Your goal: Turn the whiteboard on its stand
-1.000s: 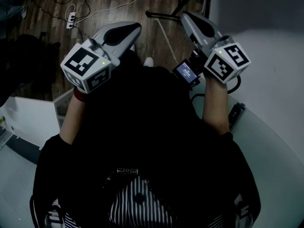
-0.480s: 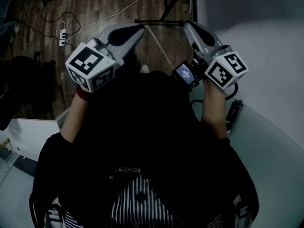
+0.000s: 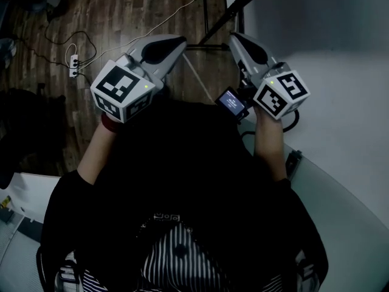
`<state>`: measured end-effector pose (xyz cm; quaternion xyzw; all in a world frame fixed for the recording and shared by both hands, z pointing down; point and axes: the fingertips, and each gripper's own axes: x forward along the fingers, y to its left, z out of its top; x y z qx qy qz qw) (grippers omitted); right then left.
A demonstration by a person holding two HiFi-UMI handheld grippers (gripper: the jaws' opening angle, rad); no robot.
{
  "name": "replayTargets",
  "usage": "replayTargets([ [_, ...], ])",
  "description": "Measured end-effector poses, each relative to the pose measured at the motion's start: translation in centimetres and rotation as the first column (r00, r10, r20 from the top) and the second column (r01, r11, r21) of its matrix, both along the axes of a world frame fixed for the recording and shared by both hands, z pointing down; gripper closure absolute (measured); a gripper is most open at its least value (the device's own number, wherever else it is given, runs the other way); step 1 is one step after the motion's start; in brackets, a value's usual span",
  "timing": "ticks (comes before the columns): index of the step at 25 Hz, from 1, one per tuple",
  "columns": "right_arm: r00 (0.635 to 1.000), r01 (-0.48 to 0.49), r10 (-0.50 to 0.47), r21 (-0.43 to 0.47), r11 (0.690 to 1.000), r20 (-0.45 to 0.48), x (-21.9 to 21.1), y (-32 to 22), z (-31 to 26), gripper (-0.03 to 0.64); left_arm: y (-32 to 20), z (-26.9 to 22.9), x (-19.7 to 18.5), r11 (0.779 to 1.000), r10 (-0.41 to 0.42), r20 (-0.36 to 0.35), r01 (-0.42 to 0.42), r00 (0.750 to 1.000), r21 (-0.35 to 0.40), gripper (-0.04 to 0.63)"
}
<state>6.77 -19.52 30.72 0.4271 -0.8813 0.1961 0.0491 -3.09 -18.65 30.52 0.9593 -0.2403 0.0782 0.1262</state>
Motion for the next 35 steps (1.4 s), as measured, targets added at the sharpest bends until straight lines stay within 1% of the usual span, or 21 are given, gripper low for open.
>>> replayTargets([
  [2, 1.0, -0.008, 0.008, 0.015, 1.0, -0.018, -0.1, -1.5, -0.2, 0.617, -2.1, 0.0, -0.1, 1.0, -0.024, -0.008, 0.024, 1.0, 0.012, 0.592],
  [4, 0.999, -0.012, 0.013, 0.024, 1.0, -0.032, -0.1, -3.6, -0.5, 0.617, -4.6, 0.1, 0.0, 1.0, -0.025, -0.013, 0.025, 1.0, 0.005, 0.592],
  [12, 0.993, -0.099, 0.1, 0.009, 0.995, -0.059, -1.2, -10.6, -1.5, 0.617, -12.2, -0.3, -1.5, 0.997, 0.073, -0.017, -0.073, 0.997, -0.006, 0.592],
  [14, 0.99, -0.124, 0.125, 0.015, 0.992, -0.069, -1.7, -12.3, -1.9, 0.617, -14.0, -0.4, -2.1, 0.995, 0.098, -0.018, -0.098, 0.995, 0.005, 0.592],
  [17, 0.984, -0.159, 0.16, 0.03, 0.987, -0.072, -2.0, -13.9, -2.1, 0.617, -16.0, 0.0, -2.9, 0.991, 0.126, -0.001, -0.126, 0.992, 0.037, 0.592],
  [21, 0.974, -0.211, 0.215, 0.053, 0.976, -0.079, -0.9, -15.1, -2.8, 0.617, -17.3, 1.1, -2.1, 0.987, 0.161, -0.011, -0.161, 0.987, 0.028, 0.592],
  [26, 0.955, -0.282, 0.289, 0.094, 0.955, -0.061, -0.4, -15.6, -4.2, 0.617, -17.6, 1.8, -1.1, 0.972, 0.234, 0.008, -0.234, 0.972, 0.034, 0.592],
  [29, 0.938, -0.323, 0.337, 0.15, 0.935, -0.079, 0.1, -14.5, -5.9, 0.617, -16.9, 1.5, -0.4, 0.96, 0.273, 0.014, -0.273, 0.962, 0.055, 0.592],
  [31, 0.92, -0.372, 0.388, 0.173, 0.912, -0.065, 1.7, -14.8, -6.5, 0.617, -17.4, 1.3, 0.8, 0.954, 0.292, 0.019, -0.293, 0.956, 0.063, 0.592],
  [33, 0.901, -0.421, 0.433, 0.172, 0.89, -0.035, 4.5, -15.7, -6.5, 0.617, -18.6, 1.3, 2.8, 0.948, 0.31, 0.031, -0.312, 0.95, 0.067, 0.592],
  [35, 0.885, -0.454, 0.464, 0.17, 0.875, -0.025, 7.8, -16.6, -6.4, 0.617, -19.8, 1.2, 5.3, 0.943, 0.324, 0.043, -0.326, 0.945, 0.073, 0.592],
])
